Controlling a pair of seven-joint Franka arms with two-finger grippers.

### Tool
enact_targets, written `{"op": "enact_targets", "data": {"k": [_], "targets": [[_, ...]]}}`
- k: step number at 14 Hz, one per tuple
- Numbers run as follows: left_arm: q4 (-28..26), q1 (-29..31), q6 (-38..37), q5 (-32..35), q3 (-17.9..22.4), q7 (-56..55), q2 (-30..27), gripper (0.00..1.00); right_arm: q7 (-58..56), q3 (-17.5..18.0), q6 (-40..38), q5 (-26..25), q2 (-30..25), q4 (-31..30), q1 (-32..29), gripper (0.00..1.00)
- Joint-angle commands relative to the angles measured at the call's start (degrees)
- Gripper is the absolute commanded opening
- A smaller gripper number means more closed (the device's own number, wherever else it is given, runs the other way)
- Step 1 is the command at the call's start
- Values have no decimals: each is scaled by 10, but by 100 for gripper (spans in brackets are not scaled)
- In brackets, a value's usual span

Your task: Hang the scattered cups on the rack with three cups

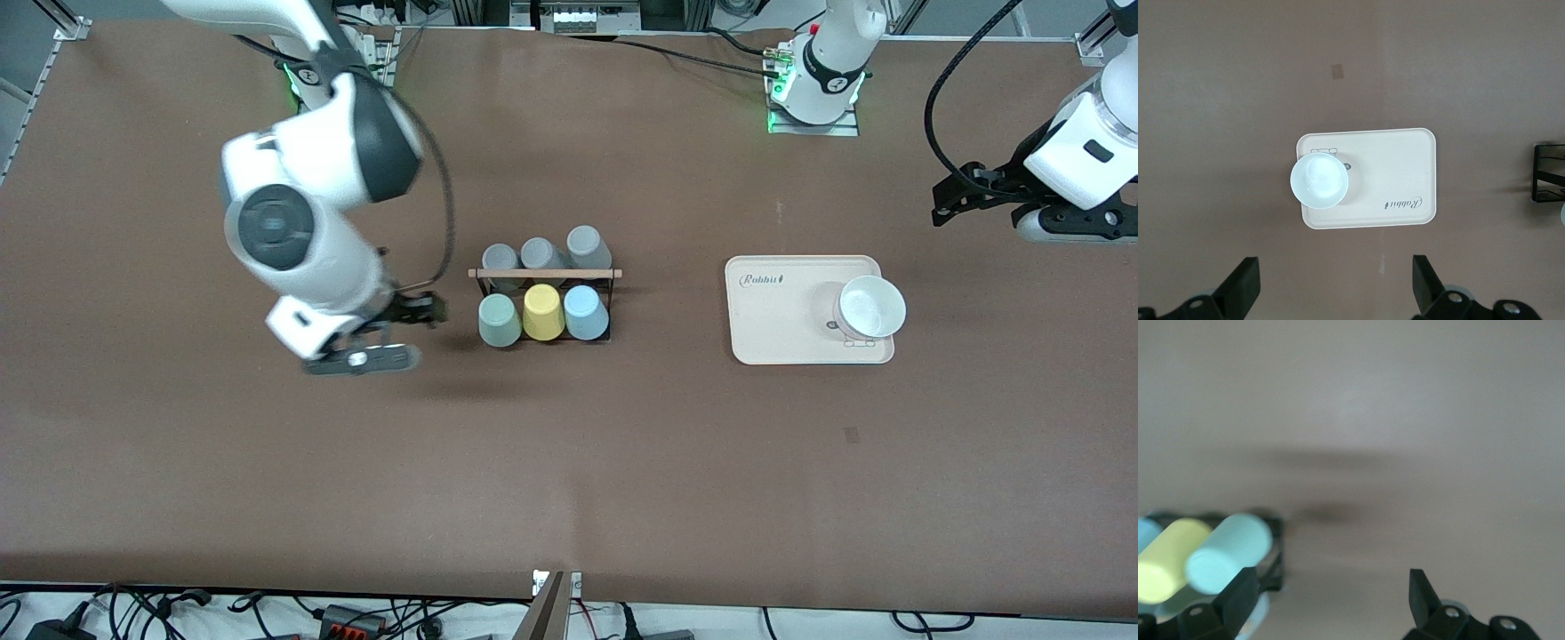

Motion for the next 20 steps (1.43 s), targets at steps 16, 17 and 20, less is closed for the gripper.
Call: {"op": "enact_targets", "data": {"k": [16,17,20], "targets": [[0,1,-1,-3,0,9,-2,100,-183,7,-54,0,-132,-9,-250,100],[0,1,-1,-3,0,9,-2,100,-206,6,-55,-4,-135,-13,-247,100],[0,1,-1,-3,0,9,-2,100,-220,3,-47,-12,-164,-57,-249,100]]}}
